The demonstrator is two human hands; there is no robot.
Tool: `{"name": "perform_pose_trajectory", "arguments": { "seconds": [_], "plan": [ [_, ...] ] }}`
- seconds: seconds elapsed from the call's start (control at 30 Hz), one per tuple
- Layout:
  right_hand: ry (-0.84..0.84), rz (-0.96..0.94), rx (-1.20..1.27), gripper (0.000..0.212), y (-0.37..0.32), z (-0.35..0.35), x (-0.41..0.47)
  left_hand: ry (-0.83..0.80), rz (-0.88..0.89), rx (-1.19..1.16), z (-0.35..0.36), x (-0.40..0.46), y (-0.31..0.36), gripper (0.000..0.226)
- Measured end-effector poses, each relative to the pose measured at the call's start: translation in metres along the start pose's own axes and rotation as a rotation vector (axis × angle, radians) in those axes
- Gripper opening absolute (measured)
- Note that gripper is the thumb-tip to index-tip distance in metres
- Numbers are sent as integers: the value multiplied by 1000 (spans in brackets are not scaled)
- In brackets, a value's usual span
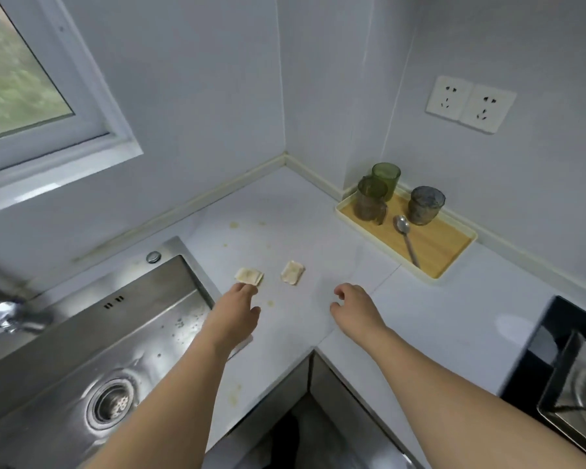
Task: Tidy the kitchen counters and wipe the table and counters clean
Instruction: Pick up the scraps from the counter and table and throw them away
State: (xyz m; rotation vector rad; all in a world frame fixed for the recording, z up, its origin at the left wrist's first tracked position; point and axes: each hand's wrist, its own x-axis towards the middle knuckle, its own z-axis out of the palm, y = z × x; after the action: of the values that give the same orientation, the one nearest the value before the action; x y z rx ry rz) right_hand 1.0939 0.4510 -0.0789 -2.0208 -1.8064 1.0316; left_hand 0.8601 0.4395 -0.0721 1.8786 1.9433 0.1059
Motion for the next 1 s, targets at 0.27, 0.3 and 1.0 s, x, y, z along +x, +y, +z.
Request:
{"name": "perform_pose_trajectory", "arguments": {
  "seconds": [0.27,0.3,1.0],
  "plan": [
    [-2,-2,-62,36,-55,34,63,21,-23,7,-15,51,-60,36],
    [-3,3,-71,35,-61,39,73,16,-15,10,-15,62,-66,36],
    [29,167,-348,27,-69,100,185,-33,446,397,34,188,-83,17]
  ]
}}
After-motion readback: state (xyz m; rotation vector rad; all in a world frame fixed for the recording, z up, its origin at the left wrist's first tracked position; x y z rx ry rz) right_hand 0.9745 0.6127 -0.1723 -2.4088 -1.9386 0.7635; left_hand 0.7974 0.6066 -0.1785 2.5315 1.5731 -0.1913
